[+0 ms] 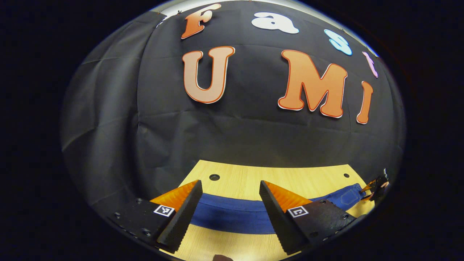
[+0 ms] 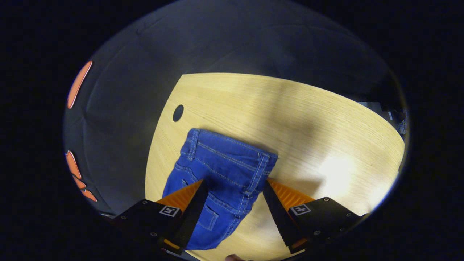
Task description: Grasp the waist and the cuffs of the jeans and fold them to make the two legs overlap; first hold the waist and fold one-third of the jeans toward the cuffs, then hold the cuffs and fold the remaining one-third in the same direction to finish folding.
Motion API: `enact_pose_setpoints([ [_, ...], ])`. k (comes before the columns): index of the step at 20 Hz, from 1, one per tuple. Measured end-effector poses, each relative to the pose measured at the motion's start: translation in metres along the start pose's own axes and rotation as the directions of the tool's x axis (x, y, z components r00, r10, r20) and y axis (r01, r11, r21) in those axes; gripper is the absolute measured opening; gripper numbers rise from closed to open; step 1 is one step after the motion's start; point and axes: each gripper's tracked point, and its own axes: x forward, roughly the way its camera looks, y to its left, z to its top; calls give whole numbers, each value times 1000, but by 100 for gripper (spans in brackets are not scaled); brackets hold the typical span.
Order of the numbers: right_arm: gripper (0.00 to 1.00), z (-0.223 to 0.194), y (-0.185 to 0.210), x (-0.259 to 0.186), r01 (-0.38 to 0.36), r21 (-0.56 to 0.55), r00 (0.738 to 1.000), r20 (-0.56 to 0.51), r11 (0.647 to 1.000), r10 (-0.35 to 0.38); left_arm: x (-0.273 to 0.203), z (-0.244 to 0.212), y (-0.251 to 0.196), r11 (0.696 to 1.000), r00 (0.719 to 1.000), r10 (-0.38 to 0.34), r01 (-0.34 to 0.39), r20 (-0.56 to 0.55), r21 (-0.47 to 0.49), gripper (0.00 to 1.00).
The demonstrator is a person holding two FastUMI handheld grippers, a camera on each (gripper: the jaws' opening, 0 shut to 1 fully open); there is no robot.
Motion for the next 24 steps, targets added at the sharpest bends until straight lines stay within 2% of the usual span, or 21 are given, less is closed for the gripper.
enact_pose_setpoints([
  [1,94,2,-2,-2,-16,1,1000,16,1000,16,-5,-4,-1,1000,1000,10,-10,-5,-5,98],
  [5,61,3,2,15,-44,-47,997,67,998,47,-17,-28,-5,999,998,34,-35,-44,-32,98],
  [6,37,3,4,13,-41,-49,996,80,998,45,-19,-30,-6,999,998,42,-43,-49,-32,97],
  [9,22,4,18,8,-88,-104,988,119,991,100,-25,-41,-4,997,996,47,-50,-70,-52,97],
  [10,17,4,26,-6,-127,-116,983,121,985,141,-25,-45,-4,996,996,46,-51,-75,-67,98],
  [12,17,4,41,-26,-169,-145,972,140,975,189,-26,-52,-4,995,995,43,-51,-86,-87,97],
  [16,16,-3,63,-59,-187,-254,955,181,949,236,-19,-60,4,994,996,18,-27,-87,-102,97],
  [21,16,-34,109,-112,-215,-390,922,220,895,317,6,-70,22,993,993,-42,29,-108,-118,97],
  [24,16,-59,130,-140,-225,-459,907,224,859,357,20,-83,43,990,989,-57,39,-134,-137,97],
])
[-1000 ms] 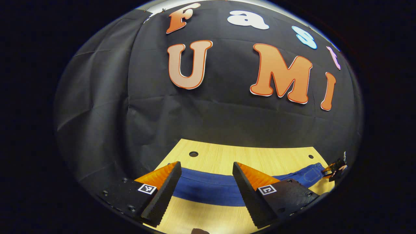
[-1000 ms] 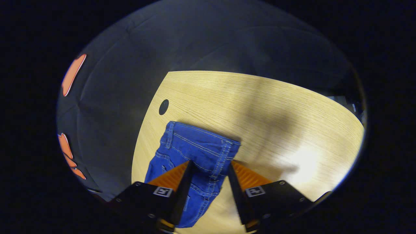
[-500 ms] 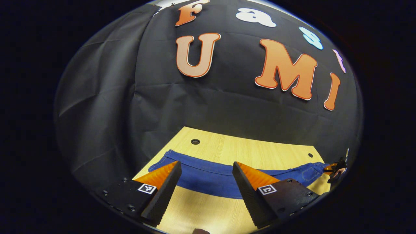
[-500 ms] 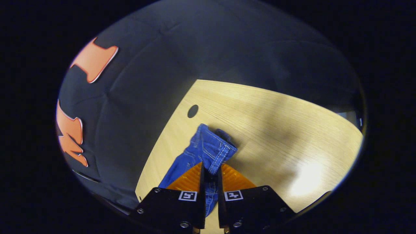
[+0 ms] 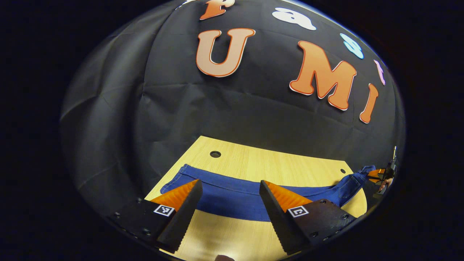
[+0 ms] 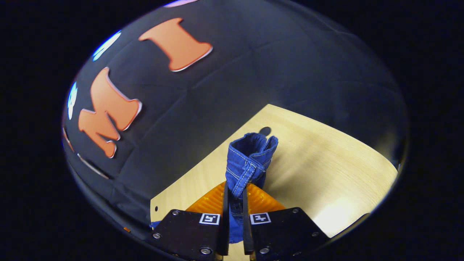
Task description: Grasp the waist and the cuffs of the jeans and fold them to make the two legs overlap; first hold the waist and fold one-third of the jeans toward the cuffs, then hold the cuffs and fold the remaining one-third in the same direction to finish folding.
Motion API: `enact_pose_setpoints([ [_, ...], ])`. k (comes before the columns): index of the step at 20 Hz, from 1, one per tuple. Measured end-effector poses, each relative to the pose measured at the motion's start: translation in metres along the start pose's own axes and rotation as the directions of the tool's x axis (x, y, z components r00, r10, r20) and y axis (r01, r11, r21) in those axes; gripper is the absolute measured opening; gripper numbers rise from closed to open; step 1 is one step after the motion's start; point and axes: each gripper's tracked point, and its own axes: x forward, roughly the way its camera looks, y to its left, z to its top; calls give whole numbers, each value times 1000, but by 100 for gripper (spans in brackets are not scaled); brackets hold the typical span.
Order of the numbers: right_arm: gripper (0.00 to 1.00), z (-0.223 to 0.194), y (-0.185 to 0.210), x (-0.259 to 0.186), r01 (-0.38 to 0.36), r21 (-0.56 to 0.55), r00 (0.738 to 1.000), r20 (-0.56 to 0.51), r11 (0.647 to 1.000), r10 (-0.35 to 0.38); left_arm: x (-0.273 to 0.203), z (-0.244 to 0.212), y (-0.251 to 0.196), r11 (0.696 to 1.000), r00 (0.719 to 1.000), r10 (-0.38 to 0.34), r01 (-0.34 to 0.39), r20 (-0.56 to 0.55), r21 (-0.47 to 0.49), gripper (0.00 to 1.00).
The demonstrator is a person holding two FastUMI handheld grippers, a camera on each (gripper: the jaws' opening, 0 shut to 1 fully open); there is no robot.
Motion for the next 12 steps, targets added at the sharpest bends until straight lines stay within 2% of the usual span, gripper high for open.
enact_pose_setpoints([
  [4,16,-19,53,-8,-54,-92,999,-10,994,53,19,-10,31,999,999,-12,11,-46,-36,95],
  [8,16,-43,98,-13,-116,-166,993,-49,979,109,40,-16,64,999,997,-5,1,-76,-54,98],
  [12,16,-88,151,-9,-158,-219,985,-108,963,137,64,-20,99,996,995,12,-21,-97,-86,97],
])
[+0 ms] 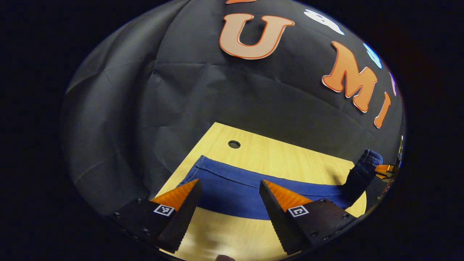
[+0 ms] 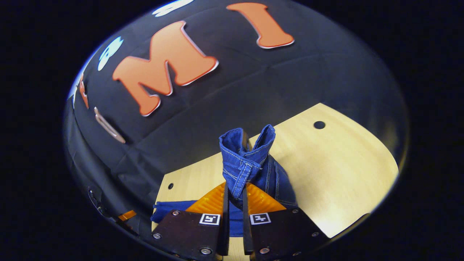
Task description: Grasp the waist and the cuffs of the jeans and fold them to make the two legs overlap; first hold the waist and fold one-third of the jeans toward the cuffs, then hold the cuffs and fold the remaining one-third in the same direction to finish folding.
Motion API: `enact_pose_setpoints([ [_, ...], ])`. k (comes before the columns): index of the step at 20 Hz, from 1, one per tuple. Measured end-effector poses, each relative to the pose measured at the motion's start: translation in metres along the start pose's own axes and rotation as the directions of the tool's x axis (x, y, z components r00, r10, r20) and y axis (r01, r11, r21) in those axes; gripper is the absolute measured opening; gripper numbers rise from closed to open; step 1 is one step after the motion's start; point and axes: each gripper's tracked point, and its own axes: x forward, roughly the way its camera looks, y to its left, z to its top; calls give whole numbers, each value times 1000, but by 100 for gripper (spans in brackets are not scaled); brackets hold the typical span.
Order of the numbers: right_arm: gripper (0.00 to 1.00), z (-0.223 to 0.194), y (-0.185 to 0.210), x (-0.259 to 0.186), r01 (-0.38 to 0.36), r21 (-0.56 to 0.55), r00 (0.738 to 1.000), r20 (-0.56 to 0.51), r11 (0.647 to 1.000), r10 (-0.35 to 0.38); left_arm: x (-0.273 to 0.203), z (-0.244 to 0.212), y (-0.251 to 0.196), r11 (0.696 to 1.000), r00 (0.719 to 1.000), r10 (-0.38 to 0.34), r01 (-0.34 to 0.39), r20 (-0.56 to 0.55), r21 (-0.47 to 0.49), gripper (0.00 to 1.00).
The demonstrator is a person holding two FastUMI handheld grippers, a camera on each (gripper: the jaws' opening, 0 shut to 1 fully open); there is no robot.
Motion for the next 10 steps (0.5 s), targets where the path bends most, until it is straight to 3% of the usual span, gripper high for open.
enact_pose_setpoints([
  [4,16,-44,19,20,23,-22,996,-86,999,-25,32,-9,42,996,998,15,-19,-55,-83,98],
  [7,16,-67,28,29,50,29,987,-154,998,-45,49,-24,69,970,991,-15,-17,-130,-243,98],
  [8,28,-76,36,30,56,47,984,-170,997,-47,54,-28,77,956,988,-32,-13,-149,-292,98],
  [10,35,-76,41,36,57,43,988,-150,997,-50,62,-35,96,925,983,-37,-34,-178,-377,98],
])
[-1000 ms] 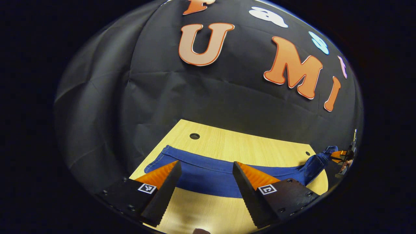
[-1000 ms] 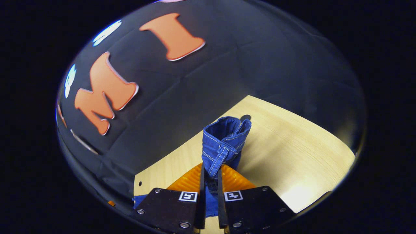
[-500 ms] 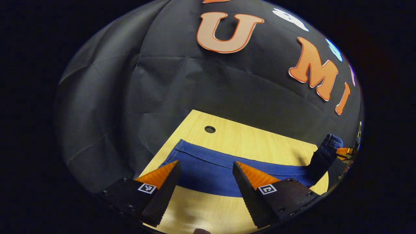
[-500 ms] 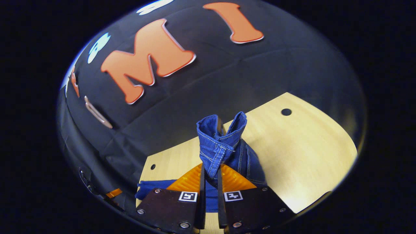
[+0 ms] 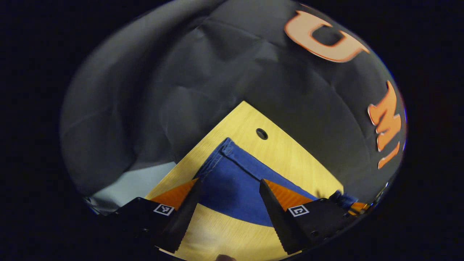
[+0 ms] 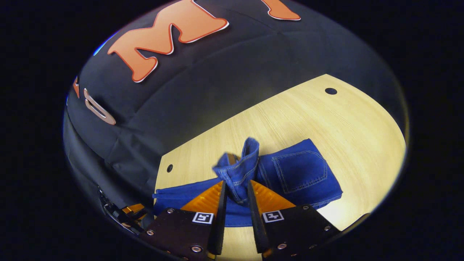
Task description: Grasp the waist and the cuffs of the jeans and fold them to make the two legs overlap; first hold the waist and fold one-third of the jeans toward the cuffs, then hold the cuffs and fold the remaining one-third in the same direction to finish folding.
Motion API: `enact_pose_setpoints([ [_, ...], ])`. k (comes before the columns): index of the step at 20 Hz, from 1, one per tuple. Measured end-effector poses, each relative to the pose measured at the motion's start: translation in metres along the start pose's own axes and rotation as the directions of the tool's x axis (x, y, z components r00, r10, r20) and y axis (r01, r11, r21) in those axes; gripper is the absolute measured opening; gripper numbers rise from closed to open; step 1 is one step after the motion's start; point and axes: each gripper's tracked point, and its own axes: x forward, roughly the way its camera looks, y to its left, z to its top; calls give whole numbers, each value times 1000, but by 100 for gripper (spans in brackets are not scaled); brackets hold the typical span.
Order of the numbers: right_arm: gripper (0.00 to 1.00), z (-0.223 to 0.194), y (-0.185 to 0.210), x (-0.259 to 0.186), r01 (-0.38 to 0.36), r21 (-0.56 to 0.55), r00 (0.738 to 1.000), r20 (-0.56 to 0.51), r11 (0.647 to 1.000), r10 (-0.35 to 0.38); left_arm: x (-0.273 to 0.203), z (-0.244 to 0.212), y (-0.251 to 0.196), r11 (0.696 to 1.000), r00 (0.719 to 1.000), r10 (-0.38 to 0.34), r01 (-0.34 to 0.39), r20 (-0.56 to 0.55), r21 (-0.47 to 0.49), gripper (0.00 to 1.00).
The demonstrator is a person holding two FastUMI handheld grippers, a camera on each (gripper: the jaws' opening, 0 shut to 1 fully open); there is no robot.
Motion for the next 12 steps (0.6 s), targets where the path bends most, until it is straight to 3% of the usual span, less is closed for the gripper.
enact_pose_setpoints([
  [4,48,10,1,-9,34,-9,999,37,999,-33,21,-7,24,993,997,-24,15,-77,-116,98],
  [6,48,14,-6,-16,60,-20,997,54,998,-58,26,-13,34,987,993,-35,17,-109,-162,98],
  [7,61,15,-10,-21,72,-21,996,62,997,-70,29,-14,36,982,992,-48,26,-116,-189,98],
  [8,68,16,-12,-24,80,-27,995,68,996,-78,32,-16,39,976,990,-63,35,-124,-216,98],
  [12,72,20,-14,-35,88,-34,993,87,996,-84,40,-17,35,951,980,-151,109,-130,-288,96],
])
